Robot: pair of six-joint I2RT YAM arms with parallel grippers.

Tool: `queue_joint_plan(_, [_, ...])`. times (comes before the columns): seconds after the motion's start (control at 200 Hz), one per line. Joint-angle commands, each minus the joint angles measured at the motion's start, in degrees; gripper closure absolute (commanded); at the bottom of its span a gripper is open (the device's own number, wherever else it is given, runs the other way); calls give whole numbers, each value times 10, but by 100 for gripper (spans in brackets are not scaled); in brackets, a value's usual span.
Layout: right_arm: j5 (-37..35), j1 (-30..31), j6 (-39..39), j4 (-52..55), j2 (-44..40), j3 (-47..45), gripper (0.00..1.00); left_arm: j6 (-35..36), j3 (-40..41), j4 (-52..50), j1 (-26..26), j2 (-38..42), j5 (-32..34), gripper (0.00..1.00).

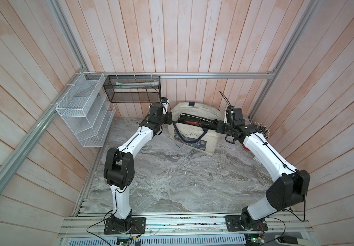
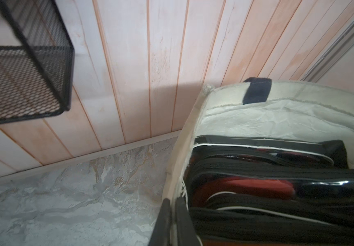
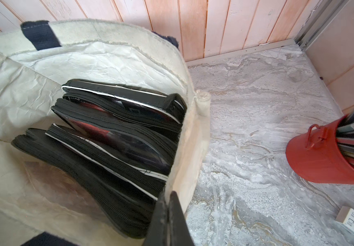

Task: Remove the ping pong set from the canvas bag
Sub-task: Move the canvas bag to the center of the board.

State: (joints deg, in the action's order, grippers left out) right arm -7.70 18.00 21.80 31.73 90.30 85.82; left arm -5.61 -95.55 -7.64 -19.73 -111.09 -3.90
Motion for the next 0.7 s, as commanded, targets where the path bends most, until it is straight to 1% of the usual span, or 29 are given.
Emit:
queue_joint_plan(0.0, [15, -2, -20, 11, 17, 23, 100, -12, 41, 16, 32, 62, 58, 100])
queue_joint_plan(0.16, [22, 29, -36, 21, 50, 64, 100, -22, 96, 24, 53, 121, 78, 100])
queue_joint_plan(0.315, [33, 73, -45, 43, 99, 128, 100, -18, 120, 5, 74, 170, 106, 100])
queue_joint_plan(0.445, [44, 101, -45, 61, 138, 178, 100, -21, 147, -4, 94, 213, 116, 100])
queue_joint_plan(0.695, [51, 160, -43, 81, 196, 246, 100, -32, 213, -18, 126, 274, 136, 100])
